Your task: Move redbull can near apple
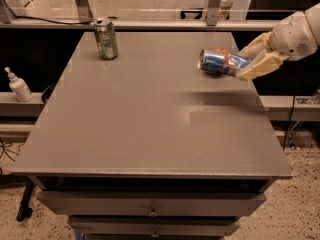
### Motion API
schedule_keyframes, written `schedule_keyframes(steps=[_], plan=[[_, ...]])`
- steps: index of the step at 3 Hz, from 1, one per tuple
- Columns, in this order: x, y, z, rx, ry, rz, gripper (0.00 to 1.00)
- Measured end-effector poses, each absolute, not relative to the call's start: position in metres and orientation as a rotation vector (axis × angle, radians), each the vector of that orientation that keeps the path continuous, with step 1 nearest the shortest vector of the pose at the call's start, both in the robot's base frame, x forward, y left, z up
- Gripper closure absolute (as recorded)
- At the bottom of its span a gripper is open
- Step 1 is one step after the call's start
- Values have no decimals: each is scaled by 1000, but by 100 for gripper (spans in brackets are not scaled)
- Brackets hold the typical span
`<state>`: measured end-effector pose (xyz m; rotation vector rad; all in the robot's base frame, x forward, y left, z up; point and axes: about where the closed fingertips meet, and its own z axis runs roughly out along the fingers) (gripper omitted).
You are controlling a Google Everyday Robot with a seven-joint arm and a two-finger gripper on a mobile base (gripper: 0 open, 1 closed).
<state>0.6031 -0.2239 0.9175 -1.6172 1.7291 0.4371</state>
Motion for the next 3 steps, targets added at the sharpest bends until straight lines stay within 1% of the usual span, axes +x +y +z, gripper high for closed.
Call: schedule_keyframes(steps=[2, 3], plan=[[616, -206, 893, -1720, 1739, 450, 100], [623, -211, 881, -1756, 1765, 430, 100]])
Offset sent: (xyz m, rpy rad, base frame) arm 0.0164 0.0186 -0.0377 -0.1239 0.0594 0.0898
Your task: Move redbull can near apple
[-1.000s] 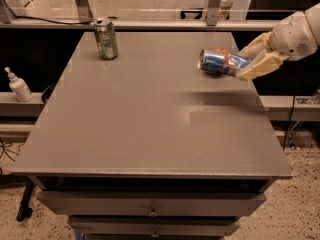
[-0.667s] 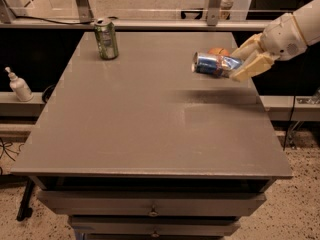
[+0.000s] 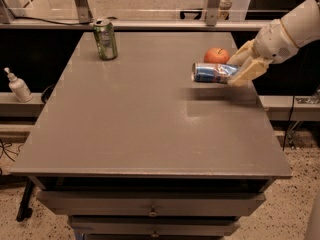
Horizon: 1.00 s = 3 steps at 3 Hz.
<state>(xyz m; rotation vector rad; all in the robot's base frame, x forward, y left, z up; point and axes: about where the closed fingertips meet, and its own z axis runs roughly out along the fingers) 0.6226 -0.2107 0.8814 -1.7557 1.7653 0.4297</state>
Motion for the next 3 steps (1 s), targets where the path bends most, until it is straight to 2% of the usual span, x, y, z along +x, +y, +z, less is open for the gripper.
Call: schedule_keyframes(steps=[1, 3], plan=[[632, -220, 876, -1768, 1793, 402, 82], [643, -233, 871, -1765, 1831, 375, 36]])
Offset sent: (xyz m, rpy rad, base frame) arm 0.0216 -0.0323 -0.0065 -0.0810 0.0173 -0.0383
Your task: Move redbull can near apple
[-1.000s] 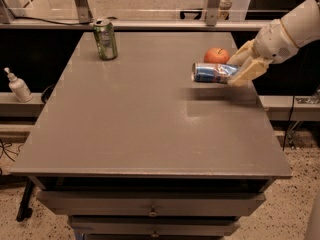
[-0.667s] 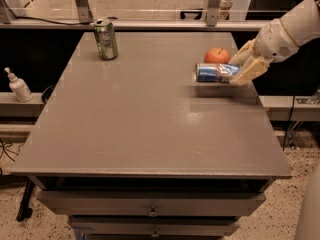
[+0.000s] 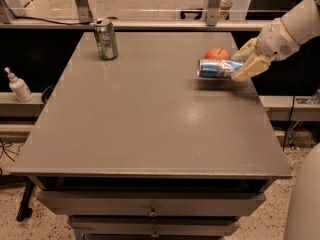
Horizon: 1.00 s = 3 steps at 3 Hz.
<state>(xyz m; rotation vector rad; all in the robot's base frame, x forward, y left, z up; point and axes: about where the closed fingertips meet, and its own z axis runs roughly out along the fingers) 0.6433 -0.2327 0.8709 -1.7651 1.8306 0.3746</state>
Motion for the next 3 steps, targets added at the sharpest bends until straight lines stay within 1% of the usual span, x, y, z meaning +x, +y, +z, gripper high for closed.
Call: schedule_keyframes(steps=[1, 2, 3], plan=[[645, -236, 868, -1765, 1843, 370, 13], [644, -238, 866, -1773, 1858, 366, 0], [644, -239, 867, -1771, 1860, 362, 0]])
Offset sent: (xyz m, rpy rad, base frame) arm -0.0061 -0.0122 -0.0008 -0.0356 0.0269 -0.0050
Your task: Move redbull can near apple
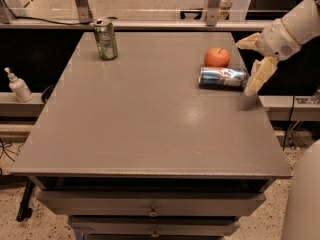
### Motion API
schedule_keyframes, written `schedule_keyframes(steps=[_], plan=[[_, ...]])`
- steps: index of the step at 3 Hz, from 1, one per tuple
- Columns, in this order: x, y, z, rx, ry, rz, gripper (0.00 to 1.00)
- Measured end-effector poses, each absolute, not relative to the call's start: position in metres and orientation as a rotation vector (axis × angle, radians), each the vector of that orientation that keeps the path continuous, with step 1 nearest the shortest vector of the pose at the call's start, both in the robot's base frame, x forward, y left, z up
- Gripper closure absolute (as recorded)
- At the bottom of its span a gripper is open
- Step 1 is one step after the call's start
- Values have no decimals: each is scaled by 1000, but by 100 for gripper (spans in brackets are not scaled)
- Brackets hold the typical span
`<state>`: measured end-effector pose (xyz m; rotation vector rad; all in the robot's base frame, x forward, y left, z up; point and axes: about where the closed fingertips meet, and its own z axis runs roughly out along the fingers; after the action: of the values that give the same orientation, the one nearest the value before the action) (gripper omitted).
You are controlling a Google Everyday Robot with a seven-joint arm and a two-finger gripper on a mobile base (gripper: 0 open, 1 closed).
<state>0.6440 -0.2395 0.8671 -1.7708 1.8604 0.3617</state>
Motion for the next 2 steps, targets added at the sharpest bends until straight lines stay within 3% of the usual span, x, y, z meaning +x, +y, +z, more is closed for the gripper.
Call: schedule_keyframes(steps=[2], plan=[[623, -265, 932, -1719, 1747, 293, 0]])
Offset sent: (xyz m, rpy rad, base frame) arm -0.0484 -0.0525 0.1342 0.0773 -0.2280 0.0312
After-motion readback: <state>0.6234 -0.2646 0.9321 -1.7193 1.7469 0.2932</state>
